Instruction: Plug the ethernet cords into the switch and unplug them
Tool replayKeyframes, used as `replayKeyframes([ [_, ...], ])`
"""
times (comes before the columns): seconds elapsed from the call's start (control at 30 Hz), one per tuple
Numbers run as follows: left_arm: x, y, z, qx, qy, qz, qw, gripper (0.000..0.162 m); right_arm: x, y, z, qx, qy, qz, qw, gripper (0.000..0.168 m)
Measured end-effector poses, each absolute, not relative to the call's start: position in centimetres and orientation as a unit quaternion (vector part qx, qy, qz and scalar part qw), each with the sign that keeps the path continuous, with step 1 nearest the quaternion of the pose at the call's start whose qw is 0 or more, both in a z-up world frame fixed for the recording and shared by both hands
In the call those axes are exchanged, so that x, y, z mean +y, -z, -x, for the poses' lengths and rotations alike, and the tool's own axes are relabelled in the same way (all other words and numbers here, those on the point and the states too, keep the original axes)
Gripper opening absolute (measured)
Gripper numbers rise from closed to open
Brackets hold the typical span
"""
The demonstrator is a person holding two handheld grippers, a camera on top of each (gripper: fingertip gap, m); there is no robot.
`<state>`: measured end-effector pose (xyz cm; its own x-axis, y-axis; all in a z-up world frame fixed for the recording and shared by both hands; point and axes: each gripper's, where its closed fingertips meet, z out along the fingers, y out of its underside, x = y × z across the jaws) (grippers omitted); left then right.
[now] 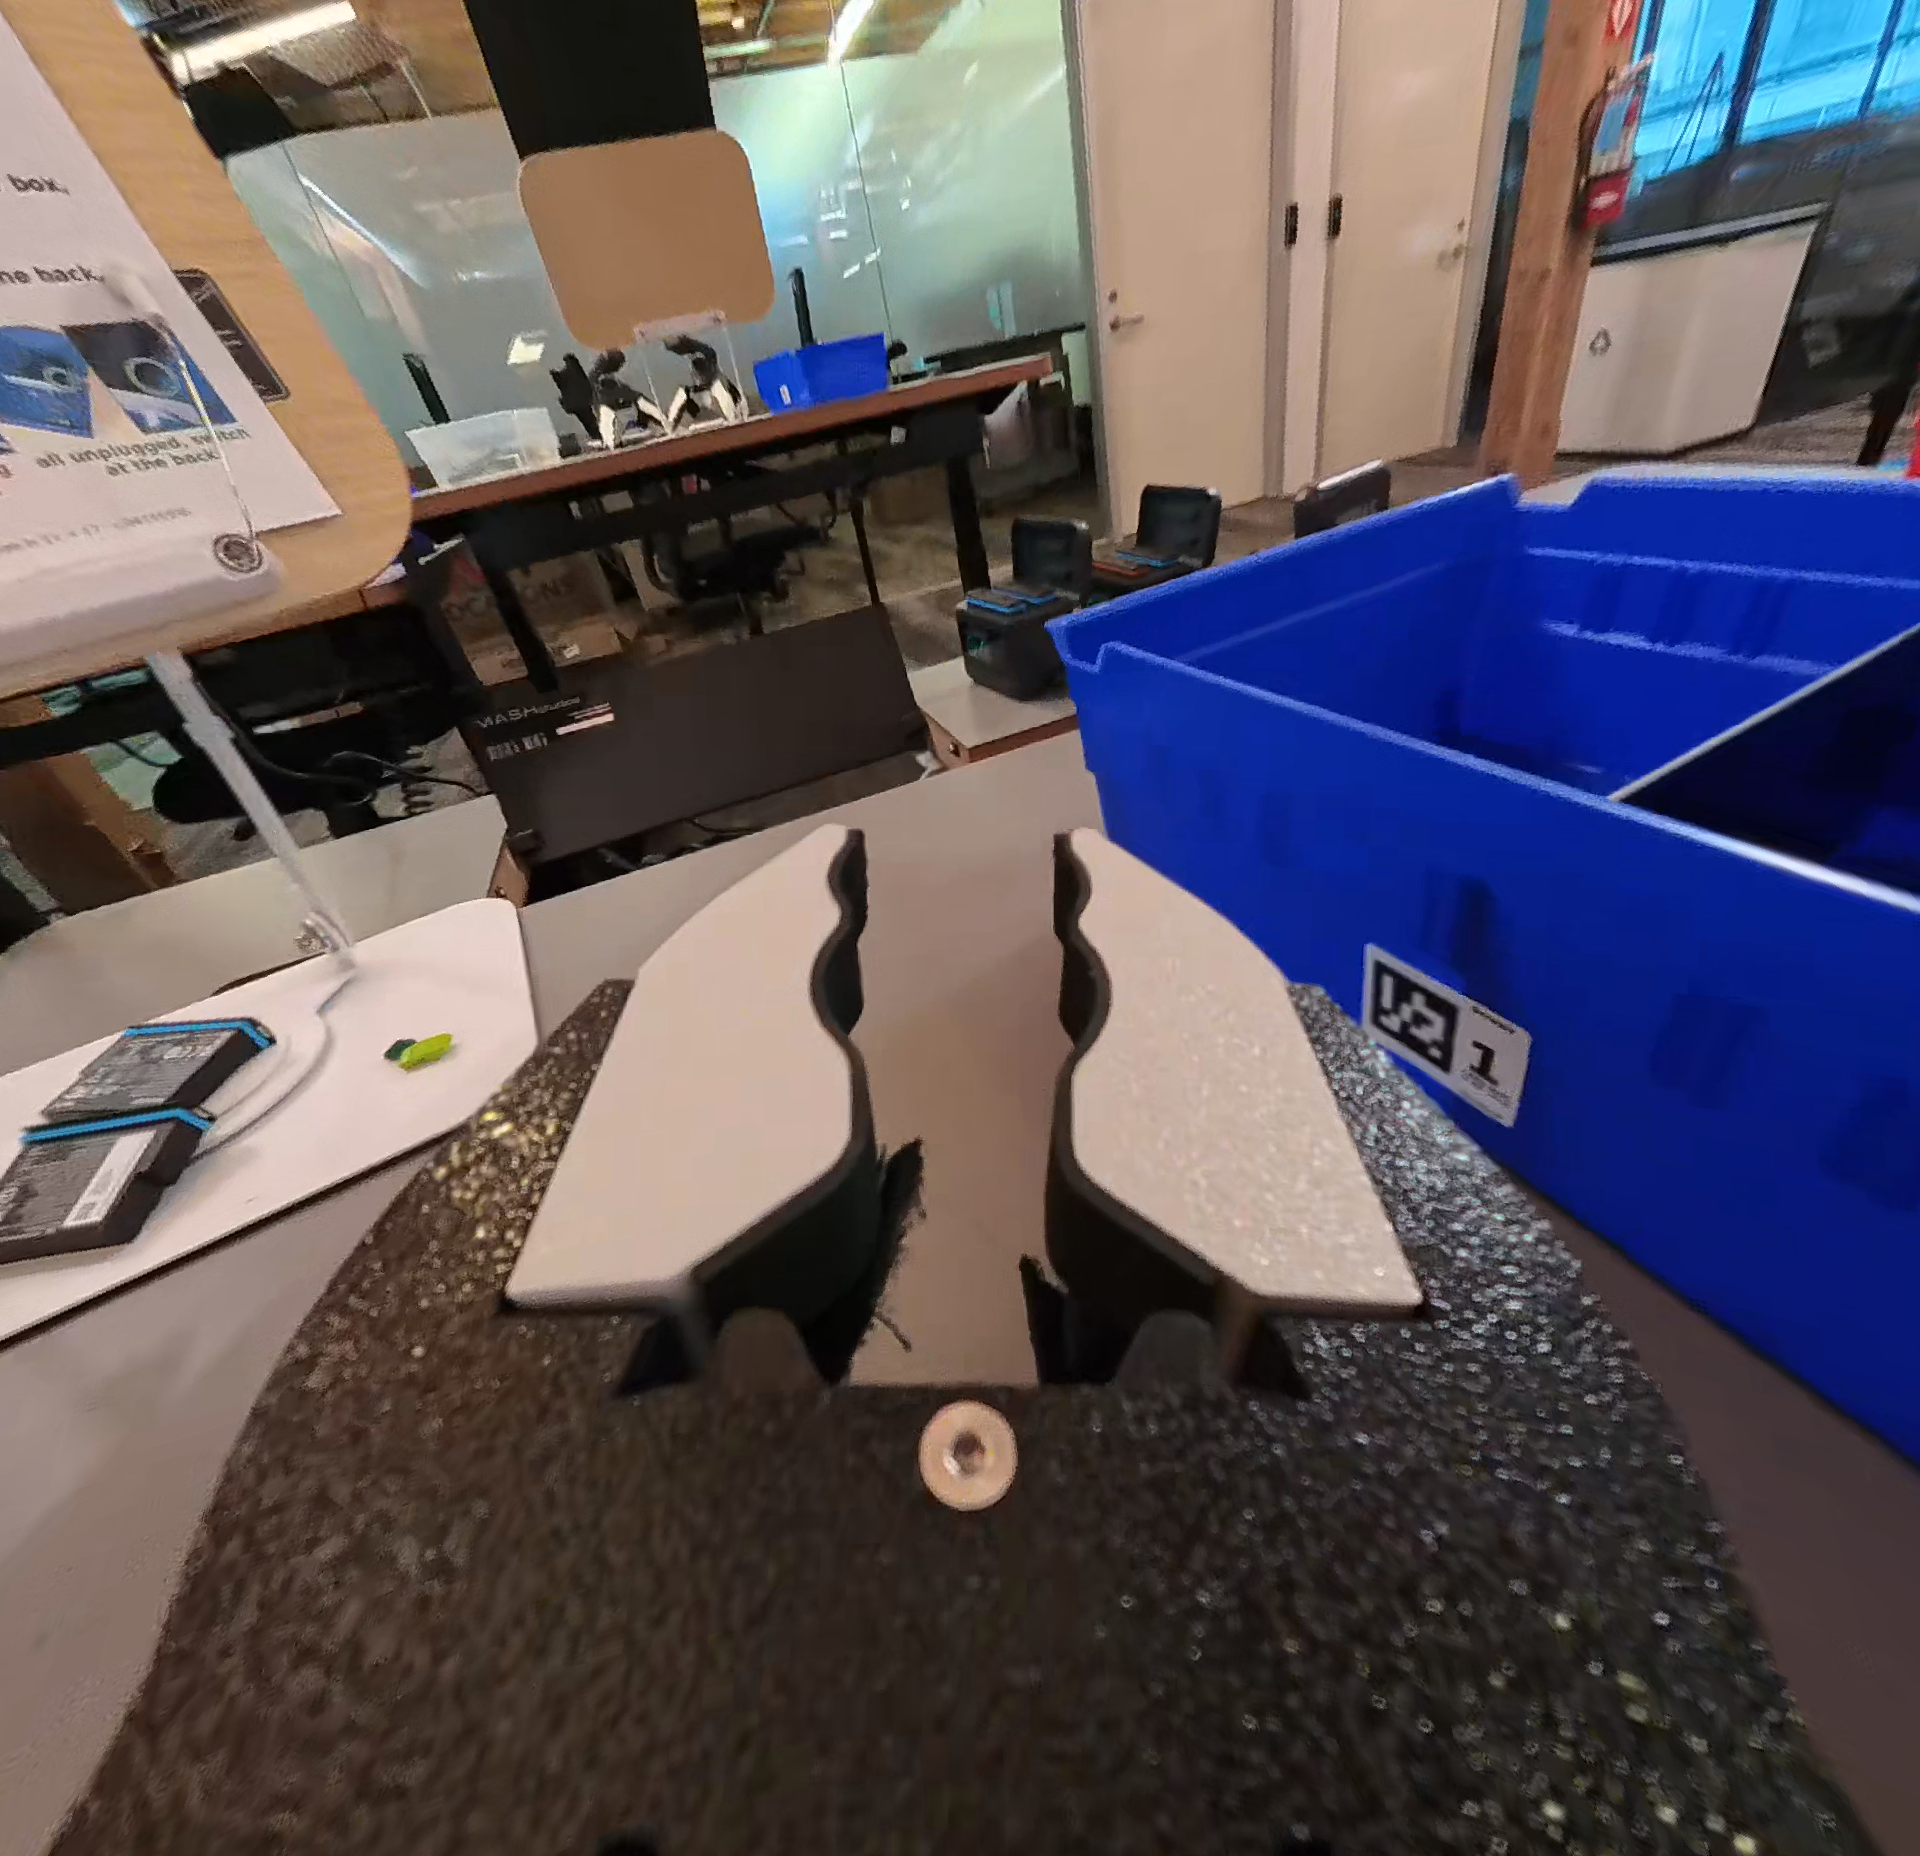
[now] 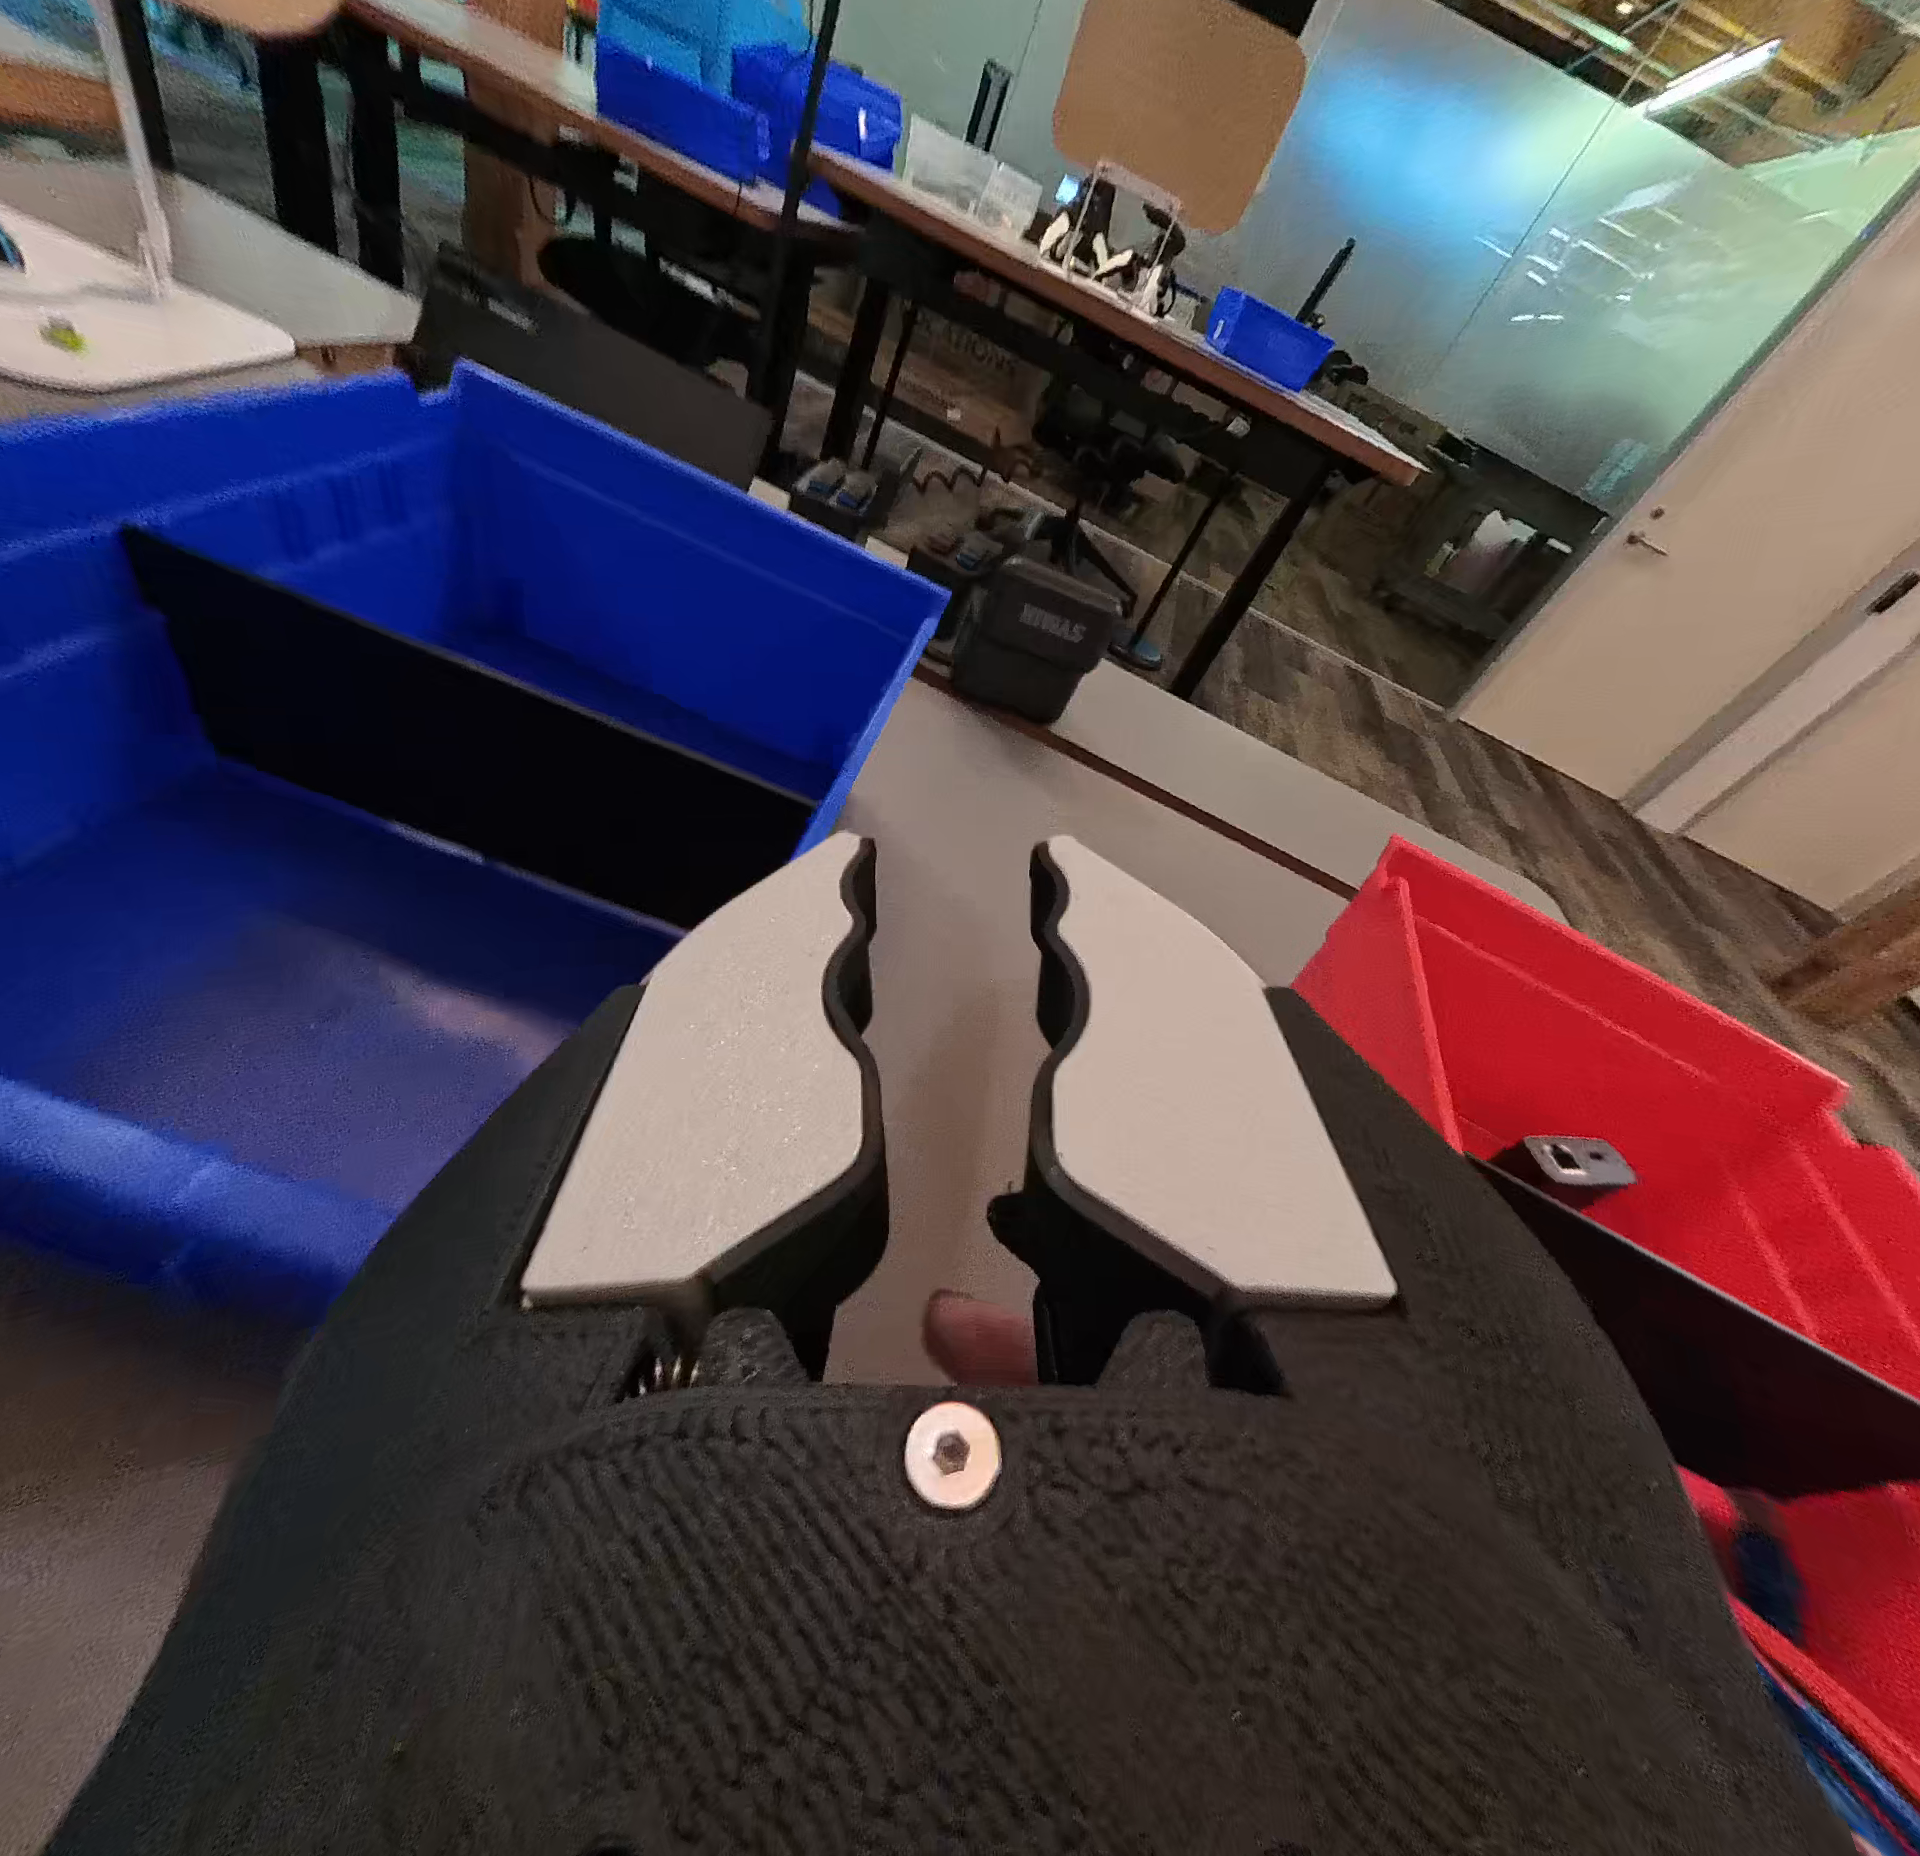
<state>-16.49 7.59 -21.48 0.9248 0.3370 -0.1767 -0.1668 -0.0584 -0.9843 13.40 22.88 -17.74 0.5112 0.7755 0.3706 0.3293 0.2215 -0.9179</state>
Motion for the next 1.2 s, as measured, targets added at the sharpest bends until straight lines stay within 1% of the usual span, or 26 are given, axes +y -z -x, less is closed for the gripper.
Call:
replayKeyframes([
  [0.17,7.7,21.7,15.7,-0.058,-0.164,0.684,0.708,0.031,20.6,18.1,-14.0,-0.471,-0.171,0.613,0.611,0.037],
  [0.2,7.7,21.7,15.7,-0.055,-0.169,0.681,0.710,0.030,20.2,18.4,-13.9,-0.469,-0.181,0.626,0.596,0.042],
  [0.27,7.6,21.5,15.6,-0.052,-0.176,0.676,0.714,0.030,18.9,20.1,-13.3,-0.482,-0.213,0.667,0.527,0.054],
  [0.3,7.6,21.5,15.5,-0.050,-0.176,0.677,0.713,0.030,18.4,20.4,-13.1,-0.478,-0.231,0.680,0.506,0.057],
  [0.37,7.7,21.6,15.5,-0.051,-0.174,0.681,0.709,0.031,18.5,20.2,-12.8,-0.456,-0.244,0.688,0.509,0.057],
  [0.43,7.7,21.6,15.3,-0.054,-0.164,0.684,0.709,0.031,19.3,20.3,-13.0,-0.442,-0.220,0.698,0.519,0.054],
  [0.63,6.9,20.3,16.5,-0.050,-0.207,0.681,0.701,0.032,20.1,23.1,-12.3,-0.489,-0.125,0.694,0.514,0.028],
  [0.73,5.7,19.1,18.2,-0.042,-0.259,0.676,0.688,0.031,20.1,23.7,-11.7,-0.504,-0.098,0.684,0.517,0.021],
  [0.83,4.2,18.4,20.4,-0.050,-0.294,0.675,0.675,0.030,20.3,23.7,-11.4,-0.518,-0.080,0.675,0.520,0.021],
  [1.0,1.8,18.9,23.9,-0.090,-0.297,0.674,0.671,0.030,19.4,23.7,-9.7,-0.516,-0.068,0.669,0.532,0.022],
  [1.2,-0.6,19.8,27.9,-0.164,-0.274,0.673,0.667,0.028,14.6,23.8,-4.2,-0.554,-0.155,0.627,0.526,0.032],
])
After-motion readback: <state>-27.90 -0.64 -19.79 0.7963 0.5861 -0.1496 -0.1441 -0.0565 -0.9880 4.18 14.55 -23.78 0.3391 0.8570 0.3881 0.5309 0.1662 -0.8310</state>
